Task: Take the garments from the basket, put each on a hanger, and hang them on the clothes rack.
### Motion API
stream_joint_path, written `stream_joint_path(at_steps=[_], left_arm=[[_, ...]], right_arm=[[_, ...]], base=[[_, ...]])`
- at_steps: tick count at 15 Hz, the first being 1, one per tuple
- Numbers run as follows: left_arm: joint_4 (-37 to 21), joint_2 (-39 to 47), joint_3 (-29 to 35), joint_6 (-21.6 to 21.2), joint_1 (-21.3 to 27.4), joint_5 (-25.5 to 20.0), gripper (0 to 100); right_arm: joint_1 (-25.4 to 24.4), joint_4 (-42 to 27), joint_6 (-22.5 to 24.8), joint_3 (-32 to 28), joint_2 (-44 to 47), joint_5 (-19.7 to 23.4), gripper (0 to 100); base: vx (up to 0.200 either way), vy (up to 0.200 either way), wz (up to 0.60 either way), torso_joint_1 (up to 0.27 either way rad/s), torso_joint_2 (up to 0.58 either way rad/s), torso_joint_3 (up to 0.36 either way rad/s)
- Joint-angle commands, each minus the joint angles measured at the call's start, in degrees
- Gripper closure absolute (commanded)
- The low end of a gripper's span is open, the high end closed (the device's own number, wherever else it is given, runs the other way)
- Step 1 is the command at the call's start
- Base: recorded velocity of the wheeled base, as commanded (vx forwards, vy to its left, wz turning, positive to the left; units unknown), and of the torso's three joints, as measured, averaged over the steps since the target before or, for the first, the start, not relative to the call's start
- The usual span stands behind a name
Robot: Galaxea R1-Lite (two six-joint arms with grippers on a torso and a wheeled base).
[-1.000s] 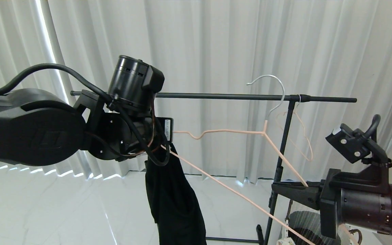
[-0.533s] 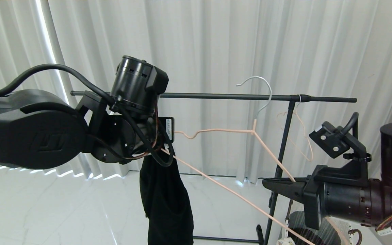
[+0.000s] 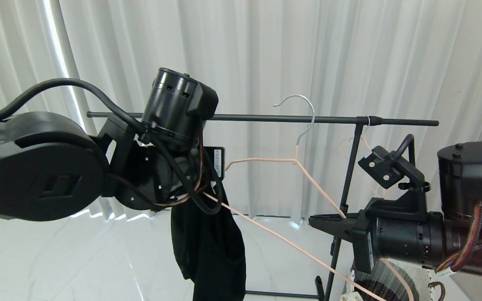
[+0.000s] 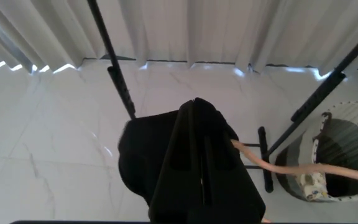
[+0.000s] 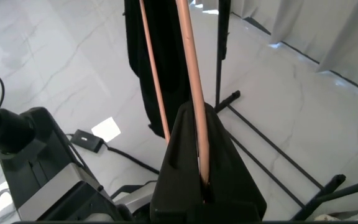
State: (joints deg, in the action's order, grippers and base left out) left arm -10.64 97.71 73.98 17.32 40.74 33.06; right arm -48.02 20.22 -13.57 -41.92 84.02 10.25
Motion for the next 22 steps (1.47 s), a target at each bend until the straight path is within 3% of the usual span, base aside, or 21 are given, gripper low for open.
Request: stream_joint_path(at_steps=[1,7,10,19,22], left_arm=[[0.0,-0.3,0.0,0.2,1.3,0.0,100],[0.0,-3.0,0.3,0.1,5.7,-2.0,100],[0.0,-4.0,1.4,0.1,8.7,-4.1,100],[-0.1,-4.5,2.5,0.1,11.6,-4.1,100],[-0.1,-6.2,1.4,-0.9,11.9,-4.1,100]], right_arm=[[-0.4,0.0,0.0,-0.2,1.3,0.0,100],[-3.5,0.2,-0.1,-0.6,3.9,-0.1,100],[-5.6,4.3,-0.4,-0.9,6.8,-1.2,100],[-6.6,5.6,-1.9,-2.5,8.4,-3.4,100],[-6.5,5.6,-3.6,-2.5,8.7,-8.0,100]], base=[[0.0,0.0,0.0,0.0,0.0,0.0],[0.0,0.0,0.0,0.0,0.0,0.0],[0.0,0.0,0.0,0.0,0.0,0.0],[0.0,0.0,0.0,0.0,0.0,0.0],[0.0,0.0,0.0,0.0,0.0,0.0]])
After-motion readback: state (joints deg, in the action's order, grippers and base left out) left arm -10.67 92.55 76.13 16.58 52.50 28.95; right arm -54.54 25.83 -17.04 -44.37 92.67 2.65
